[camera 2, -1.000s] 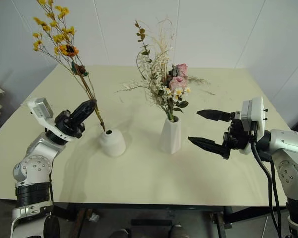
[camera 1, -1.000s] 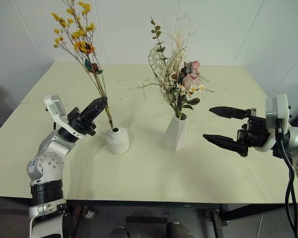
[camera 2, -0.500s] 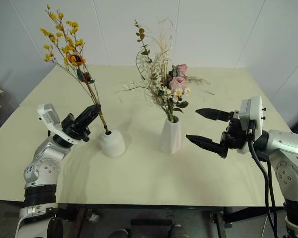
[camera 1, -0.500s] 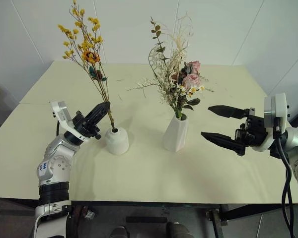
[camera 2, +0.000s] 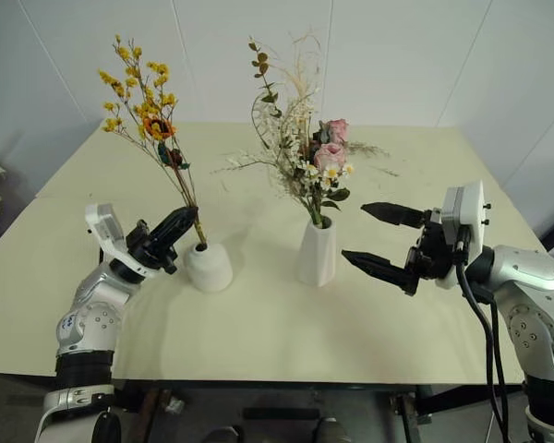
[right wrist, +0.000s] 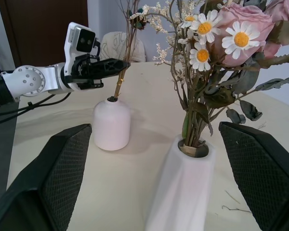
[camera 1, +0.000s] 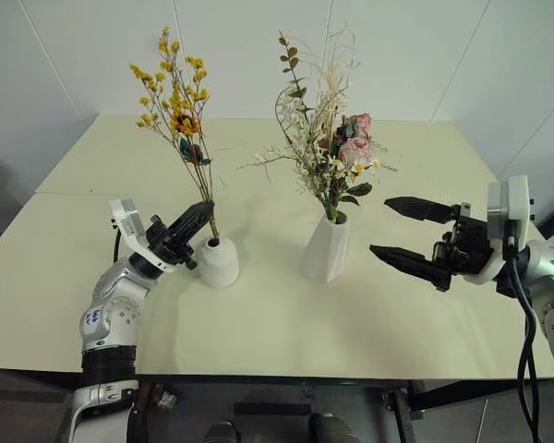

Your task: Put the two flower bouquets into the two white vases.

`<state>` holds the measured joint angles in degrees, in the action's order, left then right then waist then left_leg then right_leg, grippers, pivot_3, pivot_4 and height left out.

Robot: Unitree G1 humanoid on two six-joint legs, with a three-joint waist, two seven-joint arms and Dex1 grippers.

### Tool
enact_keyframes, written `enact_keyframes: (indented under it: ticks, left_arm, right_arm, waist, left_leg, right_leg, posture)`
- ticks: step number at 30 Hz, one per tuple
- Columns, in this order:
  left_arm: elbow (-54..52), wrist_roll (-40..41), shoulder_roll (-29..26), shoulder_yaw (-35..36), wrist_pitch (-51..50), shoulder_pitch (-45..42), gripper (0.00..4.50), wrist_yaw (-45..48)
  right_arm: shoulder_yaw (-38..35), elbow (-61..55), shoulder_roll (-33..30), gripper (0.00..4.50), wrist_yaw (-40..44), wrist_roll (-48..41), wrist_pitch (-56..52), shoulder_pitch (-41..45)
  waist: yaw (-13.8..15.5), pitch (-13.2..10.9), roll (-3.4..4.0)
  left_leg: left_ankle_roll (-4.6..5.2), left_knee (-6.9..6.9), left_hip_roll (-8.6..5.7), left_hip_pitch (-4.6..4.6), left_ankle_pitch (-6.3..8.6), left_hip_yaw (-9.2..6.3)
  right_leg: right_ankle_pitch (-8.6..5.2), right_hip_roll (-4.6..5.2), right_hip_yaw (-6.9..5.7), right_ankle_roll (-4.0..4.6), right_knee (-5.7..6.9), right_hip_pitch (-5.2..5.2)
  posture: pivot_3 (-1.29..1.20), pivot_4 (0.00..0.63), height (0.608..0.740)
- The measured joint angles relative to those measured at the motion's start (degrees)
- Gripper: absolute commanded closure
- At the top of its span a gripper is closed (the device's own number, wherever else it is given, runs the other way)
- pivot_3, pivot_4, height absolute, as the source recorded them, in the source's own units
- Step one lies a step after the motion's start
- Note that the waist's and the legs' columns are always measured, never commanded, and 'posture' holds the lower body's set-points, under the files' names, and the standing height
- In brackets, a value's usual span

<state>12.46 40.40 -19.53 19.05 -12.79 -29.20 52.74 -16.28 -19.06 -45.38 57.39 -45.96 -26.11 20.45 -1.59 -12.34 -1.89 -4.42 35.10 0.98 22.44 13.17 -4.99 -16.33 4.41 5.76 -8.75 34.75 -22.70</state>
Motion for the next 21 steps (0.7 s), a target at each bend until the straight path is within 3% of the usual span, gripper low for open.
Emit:
enact_keyframes:
  ticks: [16, 21]
  left_arm:
    - [1.8, -0.8, 1.5, -1.7, 2.0, 0.9, 4.47, 1.2]
    - [1.4, -1.6, 0.1, -1.9, 2.0, 3.4, 3.25, 1.6]
  right_arm:
    - [0.0, -1.2, 1.0, 0.0, -1.6, -0.5, -0.1, -1.8]
    - [-0.1, -1.3, 1.4, 0.0, -1.9, -0.5, 0.1, -2.9]
  waist:
    - [0.0, 0.0, 0.0]
    - [0.0, 0.0, 0.0]
  left_leg:
    - [0.08, -0.03, 0.0, 0.03, 0.07, 0.0]
    - [0.08, -0.03, 0.0, 0.03, 0.08, 0.0]
  right_leg:
    - [0.01, 0.0, 0.0, -0.01, -0.17, 0.03]
    - [0.0, 0.0, 0.0, 0.01, -0.2, 0.04]
  posture:
    - [0.0, 0.15, 0.74]
    - [0.0, 0.15, 0.74]
